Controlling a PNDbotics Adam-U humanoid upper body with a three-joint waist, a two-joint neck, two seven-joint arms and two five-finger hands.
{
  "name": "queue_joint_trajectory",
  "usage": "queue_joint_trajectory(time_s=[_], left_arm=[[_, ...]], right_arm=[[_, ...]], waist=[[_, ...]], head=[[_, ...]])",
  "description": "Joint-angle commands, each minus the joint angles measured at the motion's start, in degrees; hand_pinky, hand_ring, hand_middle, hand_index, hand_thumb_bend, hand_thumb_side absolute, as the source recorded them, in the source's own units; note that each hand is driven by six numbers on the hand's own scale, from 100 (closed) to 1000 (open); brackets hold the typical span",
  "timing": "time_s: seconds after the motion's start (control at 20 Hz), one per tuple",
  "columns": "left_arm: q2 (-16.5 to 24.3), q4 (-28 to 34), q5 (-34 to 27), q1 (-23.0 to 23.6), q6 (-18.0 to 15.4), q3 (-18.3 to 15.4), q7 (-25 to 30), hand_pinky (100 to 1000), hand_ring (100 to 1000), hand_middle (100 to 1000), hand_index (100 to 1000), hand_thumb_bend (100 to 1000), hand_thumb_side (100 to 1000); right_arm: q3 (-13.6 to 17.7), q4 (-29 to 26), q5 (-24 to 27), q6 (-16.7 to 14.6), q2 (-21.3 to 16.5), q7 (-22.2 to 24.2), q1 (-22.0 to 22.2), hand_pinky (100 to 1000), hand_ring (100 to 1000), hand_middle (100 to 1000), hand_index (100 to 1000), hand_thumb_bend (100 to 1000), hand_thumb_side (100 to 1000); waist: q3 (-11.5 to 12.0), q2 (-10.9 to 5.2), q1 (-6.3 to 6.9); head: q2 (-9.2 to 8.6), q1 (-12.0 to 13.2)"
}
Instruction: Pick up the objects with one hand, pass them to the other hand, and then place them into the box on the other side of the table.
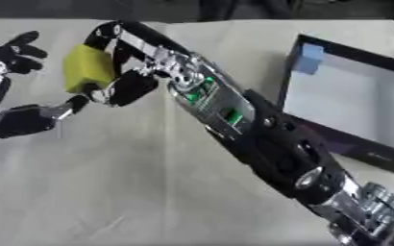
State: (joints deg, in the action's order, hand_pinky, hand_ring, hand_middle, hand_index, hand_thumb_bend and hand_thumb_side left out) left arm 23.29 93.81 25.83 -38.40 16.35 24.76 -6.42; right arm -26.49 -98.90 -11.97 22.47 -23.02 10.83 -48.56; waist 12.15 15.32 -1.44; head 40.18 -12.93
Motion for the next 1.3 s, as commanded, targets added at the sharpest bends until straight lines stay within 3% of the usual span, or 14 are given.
queue_joint_trajectory(time_s=[0.05,0.15,0.25,0.5,0.65,0.85,1.1,1.3], left_arm=[[2.1,0.6,0.7,-0.1,0.7,-1.3,0.3,778,727,736,967,650,417],[2.9,0.4,0.5,0.7,1.0,-1.8,0.0,771,718,726,934,607,390],[4.1,0.5,-0.6,2.0,1.3,-2.6,-1.0,762,698,705,897,496,360],[8.3,2.7,-5.4,6.6,1.5,-7.2,-6.7,745,667,651,815,372,380],[11.0,4.1,-6.8,9.2,0.9,-10.2,-9.6,747,667,651,797,359,385],[13.8,5.6,-7.6,11.8,0.9,-14.2,-13.2,760,676,660,794,362,396],[15.5,6.7,-8.7,13.6,1.3,-17.8,-16.5,762,681,678,802,363,404],[16.5,7.0,-9.6,15.0,1.9,-20.3,-19.0,765,686,685,801,359,395]], right_arm=[[2.3,-2.2,1.4,0.8,-2.7,-0.8,0.0,731,488,230,412,279,100],[3.9,-3.2,2.8,1.5,-4.3,-1.9,1.2,730,488,234,418,279,100],[6.5,-4.5,4.0,2.4,-6.8,-4.0,3.2,729,490,241,426,278,100],[16.0,-5.3,4.3,4.9,-14.7,-13.4,11.4,733,499,254,438,276,100],[21.0,-3.7,3.1,6.5,-18.2,-18.4,16.1,734,504,261,444,278,100],[26.6,-1.1,4.1,8.0,-21.5,-23.7,21.6,733,506,265,446,294,100],[30.2,2.3,4.6,9.3,-24.0,-26.9,25.7,732,514,279,454,320,100],[32.1,5.0,2.7,11.1,-25.7,-26.4,28.6,732,529,309,473,324,100]], waist=[[-0.1,-1.42,0.30],[-0.2,-1.34,0.34],[-0.4,-1.21,0.38],[-0.8,-0.85,0.33],[-1.0,-0.63,0.49],[-1.2,-0.39,0.83],[-1.4,-0.19,1.07],[-1.5,-0.06,1.16]], head=[[-0.36,0.2],[-0.38,0.1],[-0.36,0.0],[-0.59,-0.5],[-0.97,-1.4],[-1.43,-5.4],[-1.67,-9.3],[-1.73,-10.3]])
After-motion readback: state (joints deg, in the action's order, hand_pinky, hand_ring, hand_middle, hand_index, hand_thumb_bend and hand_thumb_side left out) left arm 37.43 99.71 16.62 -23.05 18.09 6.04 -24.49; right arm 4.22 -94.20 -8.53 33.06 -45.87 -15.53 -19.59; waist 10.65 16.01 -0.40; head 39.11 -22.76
